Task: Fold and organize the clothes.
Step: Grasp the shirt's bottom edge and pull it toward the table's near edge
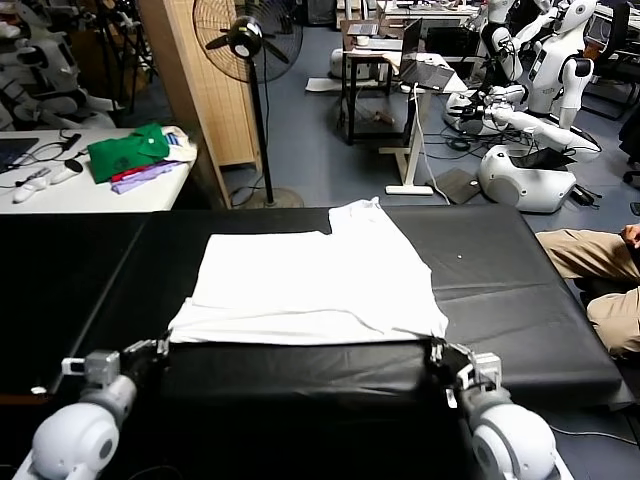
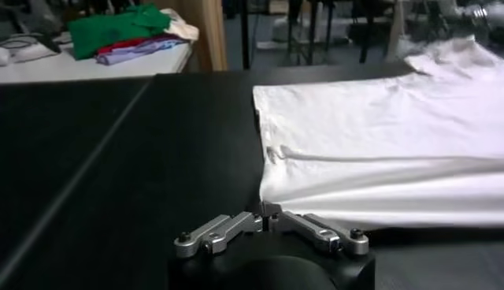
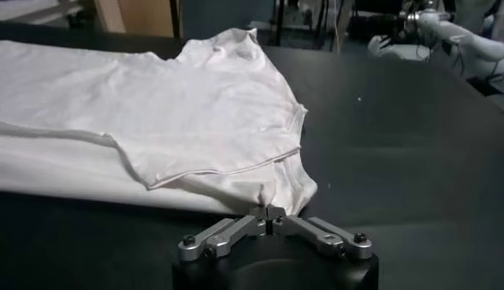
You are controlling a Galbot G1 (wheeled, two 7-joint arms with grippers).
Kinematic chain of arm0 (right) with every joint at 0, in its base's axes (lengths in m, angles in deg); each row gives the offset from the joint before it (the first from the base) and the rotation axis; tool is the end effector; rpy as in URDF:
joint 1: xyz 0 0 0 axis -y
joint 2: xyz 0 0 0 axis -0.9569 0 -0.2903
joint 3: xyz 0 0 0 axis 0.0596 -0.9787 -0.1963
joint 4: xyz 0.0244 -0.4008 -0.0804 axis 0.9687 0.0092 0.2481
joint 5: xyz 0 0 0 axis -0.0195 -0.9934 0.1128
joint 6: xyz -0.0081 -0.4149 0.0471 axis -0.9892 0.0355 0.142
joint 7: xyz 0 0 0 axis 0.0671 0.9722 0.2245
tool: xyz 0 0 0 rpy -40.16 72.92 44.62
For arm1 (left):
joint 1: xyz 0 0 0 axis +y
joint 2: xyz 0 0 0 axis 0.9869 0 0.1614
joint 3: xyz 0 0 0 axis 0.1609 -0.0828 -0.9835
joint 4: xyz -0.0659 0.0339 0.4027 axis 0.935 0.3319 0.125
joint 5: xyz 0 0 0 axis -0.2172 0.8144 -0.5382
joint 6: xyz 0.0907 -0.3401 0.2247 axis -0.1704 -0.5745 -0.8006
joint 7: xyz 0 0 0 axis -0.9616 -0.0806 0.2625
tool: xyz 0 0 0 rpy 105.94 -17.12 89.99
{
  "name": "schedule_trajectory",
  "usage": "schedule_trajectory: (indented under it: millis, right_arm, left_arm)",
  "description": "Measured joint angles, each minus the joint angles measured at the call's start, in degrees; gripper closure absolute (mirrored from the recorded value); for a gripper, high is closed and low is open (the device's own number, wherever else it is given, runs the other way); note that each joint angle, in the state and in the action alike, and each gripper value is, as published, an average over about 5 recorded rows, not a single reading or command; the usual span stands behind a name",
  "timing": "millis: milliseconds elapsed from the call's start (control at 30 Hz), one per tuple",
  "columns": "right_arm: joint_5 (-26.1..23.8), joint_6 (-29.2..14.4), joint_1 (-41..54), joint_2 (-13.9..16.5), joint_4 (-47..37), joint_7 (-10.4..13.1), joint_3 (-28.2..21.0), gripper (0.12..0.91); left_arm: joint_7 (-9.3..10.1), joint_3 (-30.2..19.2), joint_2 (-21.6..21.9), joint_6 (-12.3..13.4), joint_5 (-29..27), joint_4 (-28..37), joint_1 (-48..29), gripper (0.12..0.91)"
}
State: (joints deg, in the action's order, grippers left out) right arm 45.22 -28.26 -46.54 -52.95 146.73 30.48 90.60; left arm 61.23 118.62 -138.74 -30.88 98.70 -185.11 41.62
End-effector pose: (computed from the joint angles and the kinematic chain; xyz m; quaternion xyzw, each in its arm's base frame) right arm 0.2148 -0.0539 -0.2844 0.0555 -0.9468 0.0620 0.3109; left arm 0.2335 0.1641 -0.2960 -0.0118 -0.9582 -0.0522 0.2812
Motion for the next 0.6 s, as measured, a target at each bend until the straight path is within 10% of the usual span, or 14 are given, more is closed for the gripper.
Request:
schedule_trajectory:
  millis: [300,600]
  right_arm:
    - [-1.2,0.12,-1.85,0.29,1.89,-2.45,0.71,0.872]
    - [2.82,0.11,-3.56,1.91,7.36,-3.05,3.86,0.413]
  left_arm:
    - [0.03,2.81,-0.16,-2.9,0.78,-3.88,6.95,0.9]
    - [5.18,3.46,-1.82,-10.2,-2.11,-7.32,7.65,0.514]
